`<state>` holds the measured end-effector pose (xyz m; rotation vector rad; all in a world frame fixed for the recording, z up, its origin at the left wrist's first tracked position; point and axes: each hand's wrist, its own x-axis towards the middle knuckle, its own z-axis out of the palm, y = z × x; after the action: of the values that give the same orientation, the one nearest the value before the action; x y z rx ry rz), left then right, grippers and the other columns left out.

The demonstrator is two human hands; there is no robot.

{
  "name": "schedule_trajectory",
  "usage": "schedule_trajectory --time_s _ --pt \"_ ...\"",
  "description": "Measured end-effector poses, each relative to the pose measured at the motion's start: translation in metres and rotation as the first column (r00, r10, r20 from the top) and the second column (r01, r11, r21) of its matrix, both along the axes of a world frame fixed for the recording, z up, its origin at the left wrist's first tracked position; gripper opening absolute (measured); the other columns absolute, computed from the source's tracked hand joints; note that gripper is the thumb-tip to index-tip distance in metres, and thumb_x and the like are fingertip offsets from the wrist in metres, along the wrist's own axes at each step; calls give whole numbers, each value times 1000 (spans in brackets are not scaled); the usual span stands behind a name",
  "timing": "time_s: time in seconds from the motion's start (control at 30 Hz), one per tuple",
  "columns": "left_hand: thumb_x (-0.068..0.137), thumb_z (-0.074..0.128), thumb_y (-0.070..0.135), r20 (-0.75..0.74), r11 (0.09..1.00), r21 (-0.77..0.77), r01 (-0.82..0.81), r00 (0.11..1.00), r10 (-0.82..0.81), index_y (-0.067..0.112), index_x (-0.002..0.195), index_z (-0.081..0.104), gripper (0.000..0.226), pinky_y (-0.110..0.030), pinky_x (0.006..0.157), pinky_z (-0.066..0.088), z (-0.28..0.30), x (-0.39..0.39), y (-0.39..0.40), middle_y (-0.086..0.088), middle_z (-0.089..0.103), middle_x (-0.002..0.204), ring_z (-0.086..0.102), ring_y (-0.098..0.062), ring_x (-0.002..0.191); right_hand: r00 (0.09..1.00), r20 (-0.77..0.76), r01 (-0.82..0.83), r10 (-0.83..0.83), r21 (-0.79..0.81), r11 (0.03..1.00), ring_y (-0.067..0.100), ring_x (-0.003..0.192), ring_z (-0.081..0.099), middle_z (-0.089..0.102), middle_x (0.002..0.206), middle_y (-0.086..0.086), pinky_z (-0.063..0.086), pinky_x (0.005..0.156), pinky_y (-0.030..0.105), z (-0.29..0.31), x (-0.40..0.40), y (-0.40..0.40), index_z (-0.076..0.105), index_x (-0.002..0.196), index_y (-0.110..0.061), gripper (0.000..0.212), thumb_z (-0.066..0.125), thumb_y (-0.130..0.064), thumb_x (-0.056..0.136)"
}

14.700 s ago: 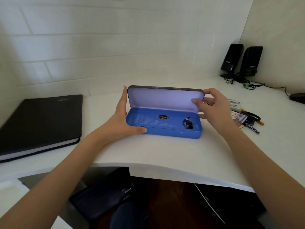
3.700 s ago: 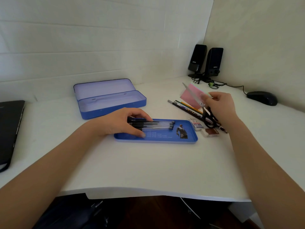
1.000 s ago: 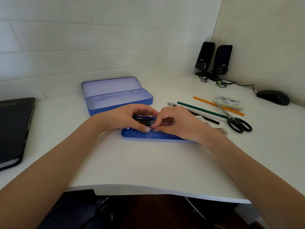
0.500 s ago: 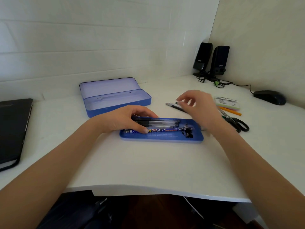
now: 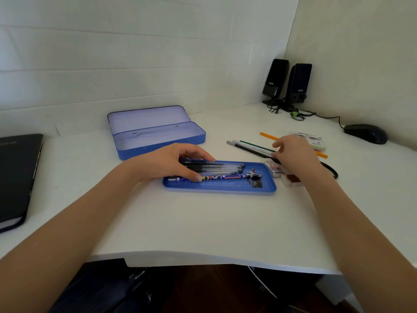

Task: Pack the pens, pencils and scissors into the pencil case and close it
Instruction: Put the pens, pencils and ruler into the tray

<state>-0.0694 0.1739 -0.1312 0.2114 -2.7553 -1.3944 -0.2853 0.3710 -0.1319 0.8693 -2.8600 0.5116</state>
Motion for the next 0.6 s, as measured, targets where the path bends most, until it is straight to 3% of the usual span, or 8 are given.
schedule_trajectory --time_s 0.13,0.2,0.3,0.43,0.5,0.6 --pt "72 79 20 -6 1000 10 4 1000 -4 39 108 65 44 -22 97 42 0 -1 0 18 65 114 58 0 109 995 90 -33 40 -82 996 17 77 54 64 106 9 45 63 29 -1 0 -3 63 109 -16 21 61 -22 89" --pt "72 79 19 -7 1000 13 4 1000 -4 39 108 65 44 -21 96 42 -1 -1 0 17 65 113 58 0 108 992 94 -77 86 -91 993 17 76 53 61 106 9 45 64 30 -1 1 -5 62 107 -17 19 61 -24 90" --pt "72 79 19 -1 1000 11 3 1000 -3 40 108 65 44 -20 96 42 -1 0 0 18 64 114 58 1 109 971 -24 -238 238 -196 951 17 80 50 56 99 6 38 65 25 3 11 -7 65 109 -21 19 57 -24 92" --pt "72 79 20 -12 1000 9 5 1000 -5 38 109 65 44 -18 95 42 0 -1 0 17 64 115 58 1 108 837 17 -499 547 -387 775 10 77 52 59 86 -4 37 65 10 18 41 -6 69 101 -36 18 62 -24 89" --pt "73 79 20 -4 1000 21 9 1000 -9 37 110 65 43 -19 97 41 1 -1 -3 16 63 116 57 0 111 746 128 -549 653 -438 712 9 70 49 63 79 -3 37 62 11 25 51 -4 70 98 -41 23 69 -25 82" --pt "75 77 15 7 997 68 30 1000 -31 31 112 64 42 -22 97 45 0 0 -6 8 66 116 60 -9 110 669 253 -595 699 -380 708 13 71 49 66 84 13 36 61 18 29 59 0 73 101 -36 24 71 -25 80"
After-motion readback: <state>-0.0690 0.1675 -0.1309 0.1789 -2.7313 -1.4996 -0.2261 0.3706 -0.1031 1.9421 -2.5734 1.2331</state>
